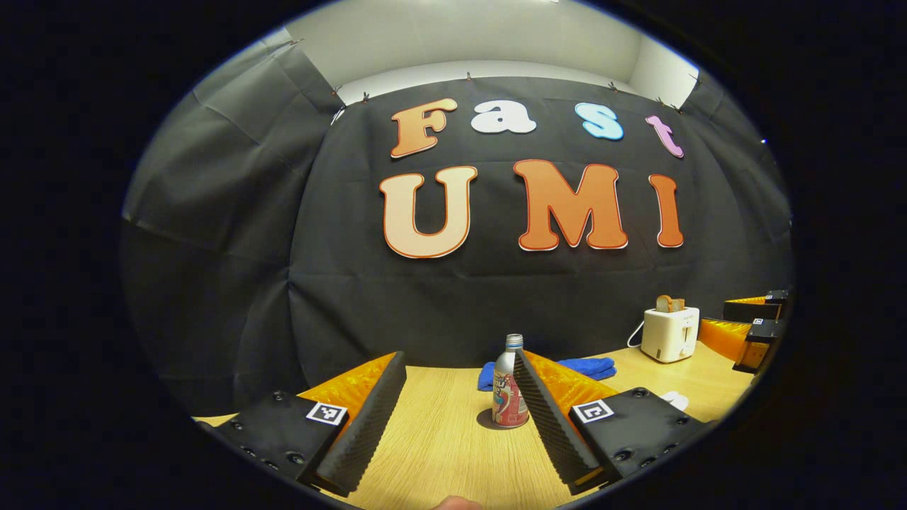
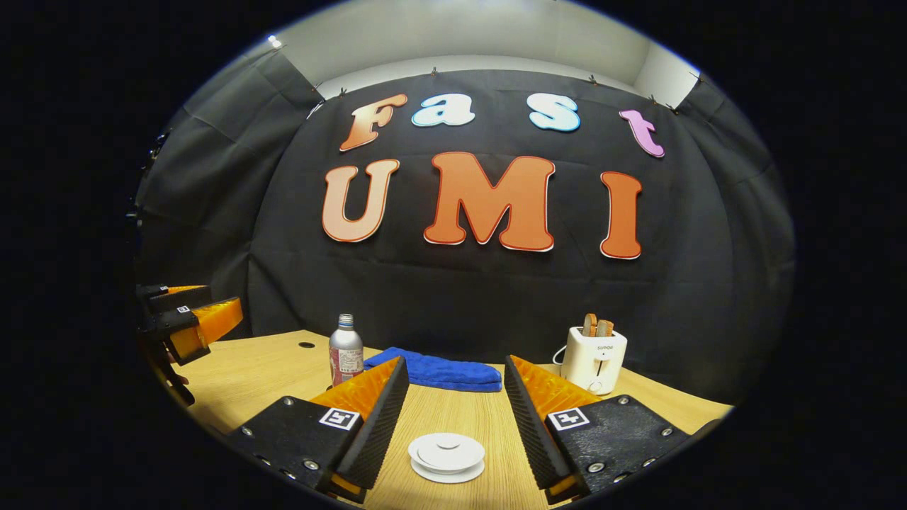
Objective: Open the teacup lid with one hand, grasp the water bottle and pour water into the teacup with the other hand; after pouring, place the water bottle on the coaster and then close the teacup lid.
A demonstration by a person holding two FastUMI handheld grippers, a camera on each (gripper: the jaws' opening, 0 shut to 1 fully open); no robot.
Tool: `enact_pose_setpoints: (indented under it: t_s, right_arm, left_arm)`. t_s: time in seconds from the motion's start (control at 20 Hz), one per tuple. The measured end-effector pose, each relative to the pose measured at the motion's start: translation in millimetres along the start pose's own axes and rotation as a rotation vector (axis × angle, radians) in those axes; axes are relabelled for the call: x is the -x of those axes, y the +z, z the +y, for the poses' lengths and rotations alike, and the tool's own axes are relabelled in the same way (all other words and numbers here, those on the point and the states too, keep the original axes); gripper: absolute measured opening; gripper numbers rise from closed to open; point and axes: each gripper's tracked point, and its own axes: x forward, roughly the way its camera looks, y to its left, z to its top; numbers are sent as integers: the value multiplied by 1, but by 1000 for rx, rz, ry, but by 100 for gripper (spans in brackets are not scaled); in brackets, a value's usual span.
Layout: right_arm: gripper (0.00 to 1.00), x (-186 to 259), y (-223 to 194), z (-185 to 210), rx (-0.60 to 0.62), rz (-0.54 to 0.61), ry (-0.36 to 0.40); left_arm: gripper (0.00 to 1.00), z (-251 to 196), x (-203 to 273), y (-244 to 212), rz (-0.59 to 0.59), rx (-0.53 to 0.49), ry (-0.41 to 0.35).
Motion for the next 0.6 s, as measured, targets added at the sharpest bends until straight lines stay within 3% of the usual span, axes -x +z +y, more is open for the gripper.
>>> enact_pose_setpoints:
  t_s: [0.6]
  right_arm:
    - [81, -1, 6, -11, -4, -5, -30]
  left_arm:
    - [99, -2, -2, -5, 17, 24, -4]
